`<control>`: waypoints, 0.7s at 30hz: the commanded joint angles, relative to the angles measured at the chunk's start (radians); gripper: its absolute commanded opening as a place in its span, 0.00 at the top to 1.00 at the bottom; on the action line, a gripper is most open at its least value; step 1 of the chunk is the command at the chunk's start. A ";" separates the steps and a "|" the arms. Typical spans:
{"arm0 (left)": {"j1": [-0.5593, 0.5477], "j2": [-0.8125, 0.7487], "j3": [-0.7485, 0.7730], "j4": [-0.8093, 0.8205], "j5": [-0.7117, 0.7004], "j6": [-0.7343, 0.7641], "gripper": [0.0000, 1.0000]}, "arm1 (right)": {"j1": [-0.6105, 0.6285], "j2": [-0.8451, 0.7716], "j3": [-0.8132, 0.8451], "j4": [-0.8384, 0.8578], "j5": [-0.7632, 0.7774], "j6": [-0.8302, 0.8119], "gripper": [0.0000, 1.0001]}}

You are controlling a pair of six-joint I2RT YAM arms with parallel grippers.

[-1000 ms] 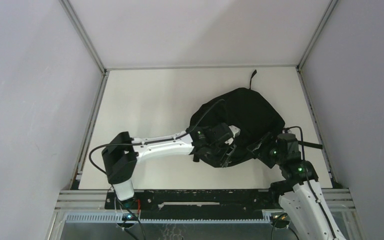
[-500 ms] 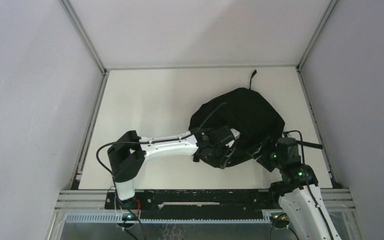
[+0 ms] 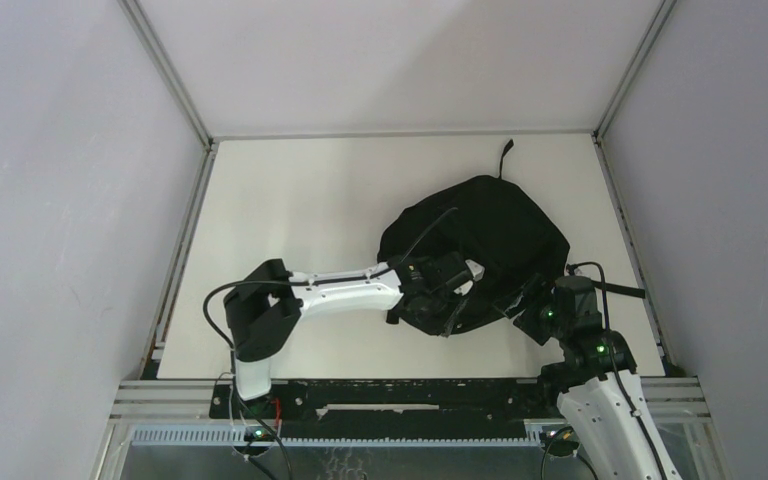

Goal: Pack the student bag
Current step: Zip the student bag at the center of the board.

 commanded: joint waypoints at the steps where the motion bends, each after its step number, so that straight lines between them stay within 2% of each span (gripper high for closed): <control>1: 0.003 -0.009 0.060 0.043 -0.032 0.026 0.79 | -0.006 -0.010 0.000 0.015 0.007 -0.009 0.26; 4: 0.003 -0.023 0.055 0.039 -0.058 0.028 0.99 | -0.006 -0.008 -0.005 0.017 0.009 -0.011 0.26; 5: 0.003 -0.030 0.054 0.036 -0.061 0.031 1.00 | -0.006 -0.007 -0.008 0.019 0.005 -0.010 0.26; 8: 0.004 -0.070 0.043 0.026 -0.061 0.035 1.00 | -0.006 -0.008 -0.021 0.033 -0.021 -0.004 0.24; 12: 0.004 -0.113 0.016 0.022 -0.024 0.040 1.00 | -0.006 -0.013 -0.065 0.125 -0.120 0.055 0.16; 15: 0.003 -0.127 0.013 0.021 0.014 0.045 1.00 | -0.006 -0.001 -0.126 0.227 -0.189 0.122 0.16; 21: 0.003 -0.140 0.017 0.037 0.083 0.041 1.00 | -0.006 0.031 -0.144 0.302 -0.182 0.179 0.17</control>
